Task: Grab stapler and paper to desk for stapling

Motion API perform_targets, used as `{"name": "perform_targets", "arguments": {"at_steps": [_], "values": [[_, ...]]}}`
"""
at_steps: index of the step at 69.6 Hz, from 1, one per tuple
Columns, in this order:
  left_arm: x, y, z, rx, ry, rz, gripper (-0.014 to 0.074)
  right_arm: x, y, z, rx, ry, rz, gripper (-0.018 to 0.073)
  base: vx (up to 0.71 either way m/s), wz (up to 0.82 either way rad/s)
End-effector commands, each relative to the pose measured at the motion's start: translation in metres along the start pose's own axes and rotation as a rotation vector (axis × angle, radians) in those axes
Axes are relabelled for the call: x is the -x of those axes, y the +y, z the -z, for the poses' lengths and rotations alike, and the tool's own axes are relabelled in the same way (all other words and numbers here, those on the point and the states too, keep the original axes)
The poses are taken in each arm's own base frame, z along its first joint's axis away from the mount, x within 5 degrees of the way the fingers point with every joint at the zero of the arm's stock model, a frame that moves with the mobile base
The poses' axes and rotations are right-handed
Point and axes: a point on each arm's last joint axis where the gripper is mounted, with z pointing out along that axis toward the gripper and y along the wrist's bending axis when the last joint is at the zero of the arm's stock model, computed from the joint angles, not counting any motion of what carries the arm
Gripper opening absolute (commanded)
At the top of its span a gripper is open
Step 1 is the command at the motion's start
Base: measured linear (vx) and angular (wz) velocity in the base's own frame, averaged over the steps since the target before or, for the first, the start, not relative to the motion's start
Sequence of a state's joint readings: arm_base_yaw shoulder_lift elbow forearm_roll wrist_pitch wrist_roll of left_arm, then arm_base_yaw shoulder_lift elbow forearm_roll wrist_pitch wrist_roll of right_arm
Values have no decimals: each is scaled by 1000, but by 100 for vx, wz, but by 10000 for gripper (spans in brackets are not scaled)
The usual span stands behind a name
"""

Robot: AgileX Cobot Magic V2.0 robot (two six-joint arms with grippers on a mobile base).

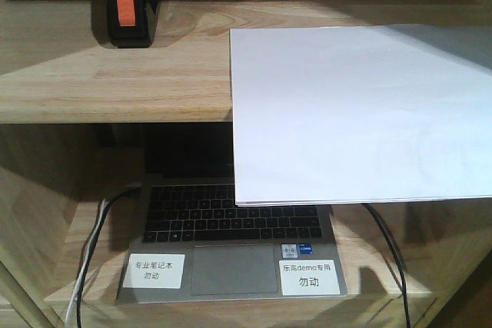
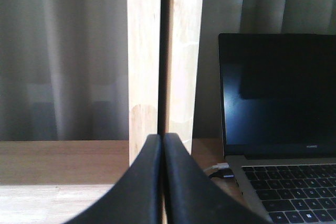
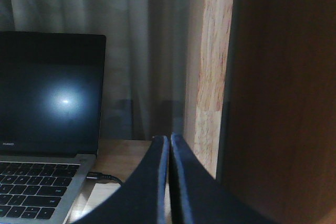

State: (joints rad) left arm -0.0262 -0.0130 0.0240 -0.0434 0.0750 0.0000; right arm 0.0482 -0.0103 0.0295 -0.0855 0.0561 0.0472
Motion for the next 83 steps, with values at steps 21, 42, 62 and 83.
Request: {"name": "perform_targets", "arguments": {"at_steps": [21,42,62,83], "values": [[3,0,1,-4,-69,9,-6,7,0,1,3,-79,10,-10,0,0],[3,0,1,-4,-69,9,-6,7,0,1,3,-79,10,-10,0,0],[3,0,1,-4,-69,9,-6,7,0,1,3,-79,10,-10,0,0],[11,0,2,-3,-154,6,-6,7,0,1,3,-79,10,-10,0,0]]}}
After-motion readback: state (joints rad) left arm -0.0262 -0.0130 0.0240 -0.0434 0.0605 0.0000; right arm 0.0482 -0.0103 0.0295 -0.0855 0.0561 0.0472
